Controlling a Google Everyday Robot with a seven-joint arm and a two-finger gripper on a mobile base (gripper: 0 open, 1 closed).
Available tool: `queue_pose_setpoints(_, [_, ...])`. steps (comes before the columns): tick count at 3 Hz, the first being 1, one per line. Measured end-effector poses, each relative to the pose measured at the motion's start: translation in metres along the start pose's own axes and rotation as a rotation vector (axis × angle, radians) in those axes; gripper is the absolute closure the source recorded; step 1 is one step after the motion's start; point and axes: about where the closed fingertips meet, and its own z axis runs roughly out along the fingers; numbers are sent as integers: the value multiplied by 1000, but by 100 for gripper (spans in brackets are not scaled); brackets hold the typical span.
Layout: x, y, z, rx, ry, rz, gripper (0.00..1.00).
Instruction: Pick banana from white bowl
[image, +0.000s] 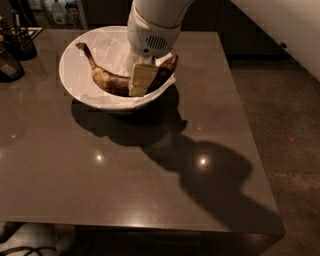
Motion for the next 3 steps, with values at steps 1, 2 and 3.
queue_pose_setpoints(1, [-3,11,3,-33,-17,0,100])
queue_pose_setpoints(2, [-12,48,0,-60,-74,16,100])
queue_pose_setpoints(3, [-19,85,1,-101,-113,44,100])
